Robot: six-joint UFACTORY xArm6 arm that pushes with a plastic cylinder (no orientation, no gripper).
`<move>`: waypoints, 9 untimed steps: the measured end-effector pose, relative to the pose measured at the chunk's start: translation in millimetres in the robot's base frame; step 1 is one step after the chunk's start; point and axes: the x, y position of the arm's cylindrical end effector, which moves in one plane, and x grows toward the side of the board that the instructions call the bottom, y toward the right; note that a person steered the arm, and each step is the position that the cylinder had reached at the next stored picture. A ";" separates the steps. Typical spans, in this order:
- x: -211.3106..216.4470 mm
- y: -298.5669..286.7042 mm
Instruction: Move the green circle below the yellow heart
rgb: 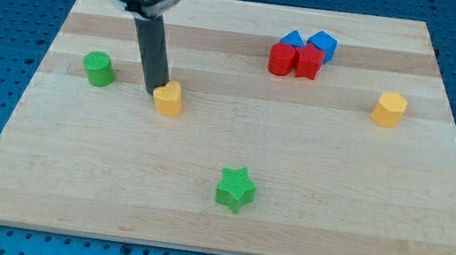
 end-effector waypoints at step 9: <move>-45.7 -131.1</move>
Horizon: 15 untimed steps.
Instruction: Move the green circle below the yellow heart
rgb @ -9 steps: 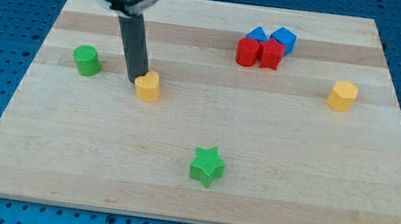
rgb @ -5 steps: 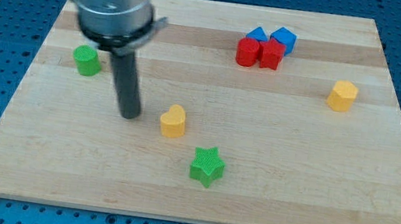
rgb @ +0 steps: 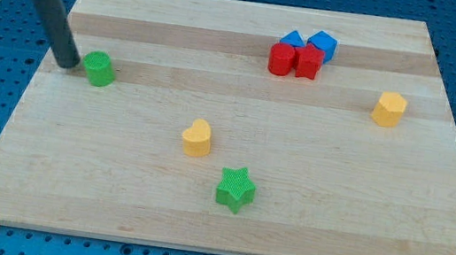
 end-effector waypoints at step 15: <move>165.9 135.6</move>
